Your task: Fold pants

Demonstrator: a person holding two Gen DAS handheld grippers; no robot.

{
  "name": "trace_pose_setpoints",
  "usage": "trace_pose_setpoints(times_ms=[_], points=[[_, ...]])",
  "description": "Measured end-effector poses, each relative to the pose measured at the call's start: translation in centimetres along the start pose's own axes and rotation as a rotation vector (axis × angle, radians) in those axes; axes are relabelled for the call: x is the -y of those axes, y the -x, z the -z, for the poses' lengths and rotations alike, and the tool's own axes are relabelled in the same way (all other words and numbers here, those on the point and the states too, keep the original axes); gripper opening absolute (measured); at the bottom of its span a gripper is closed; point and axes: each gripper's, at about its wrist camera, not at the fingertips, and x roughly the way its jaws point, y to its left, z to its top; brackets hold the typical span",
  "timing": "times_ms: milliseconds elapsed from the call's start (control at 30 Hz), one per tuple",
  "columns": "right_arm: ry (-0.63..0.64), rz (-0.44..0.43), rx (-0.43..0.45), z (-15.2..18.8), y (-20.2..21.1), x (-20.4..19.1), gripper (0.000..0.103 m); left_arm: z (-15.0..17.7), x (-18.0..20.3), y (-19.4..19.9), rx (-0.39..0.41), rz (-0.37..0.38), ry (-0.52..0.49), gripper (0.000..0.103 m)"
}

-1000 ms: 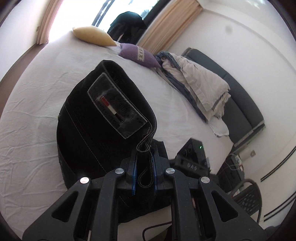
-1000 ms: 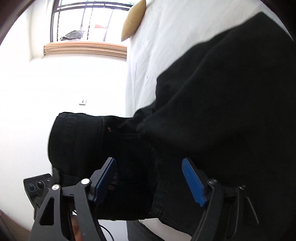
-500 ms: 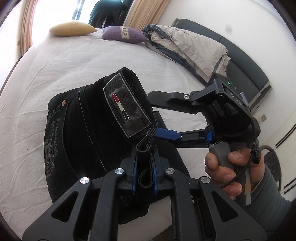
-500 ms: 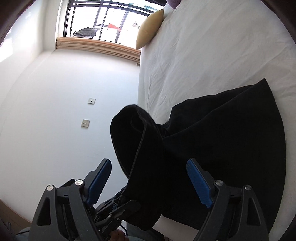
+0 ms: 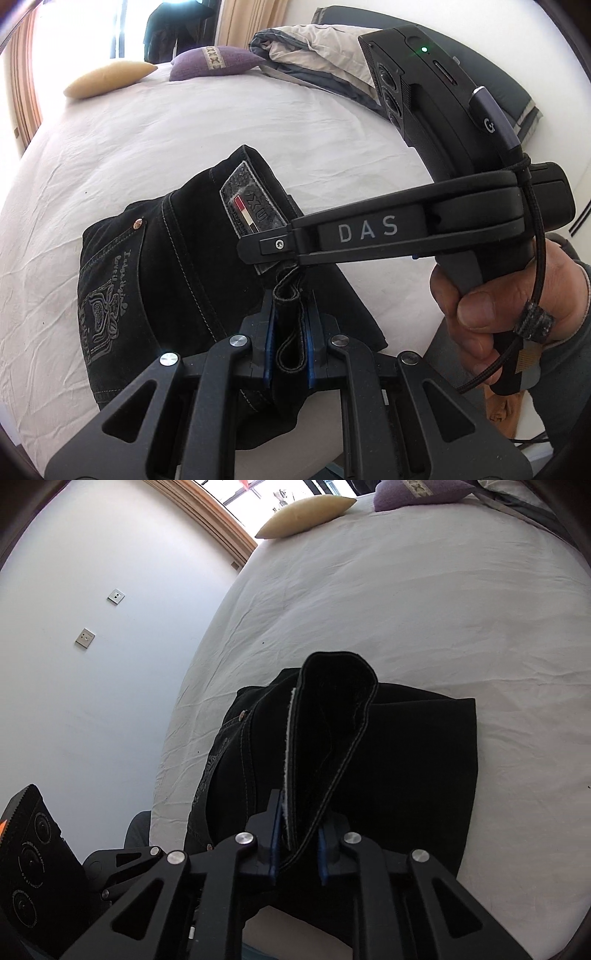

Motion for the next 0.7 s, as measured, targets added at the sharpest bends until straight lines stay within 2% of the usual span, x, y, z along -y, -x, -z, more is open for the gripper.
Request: trace_pose_setpoints(times_ms=[233, 467, 700], points=[[-0.033, -0.018, 0.034, -0.7, 0.6, 2.1, 0.016, -1.9, 3.4, -2.9, -0.013, 0.011, -0.069, 0.011], [-0.149, -0.074, 0.022, 0.6, -2.8, 6.1, 0.016, -0.8, 4.9, -8.6, -0.109, 0.024, -0.066, 0.011], [-0.187, -0.069, 0.031, 0.9, -3.7, 7.4, 0.016, -0.4, 6.6, -11.2, -0.110, 0.023, -0.093, 0.012]])
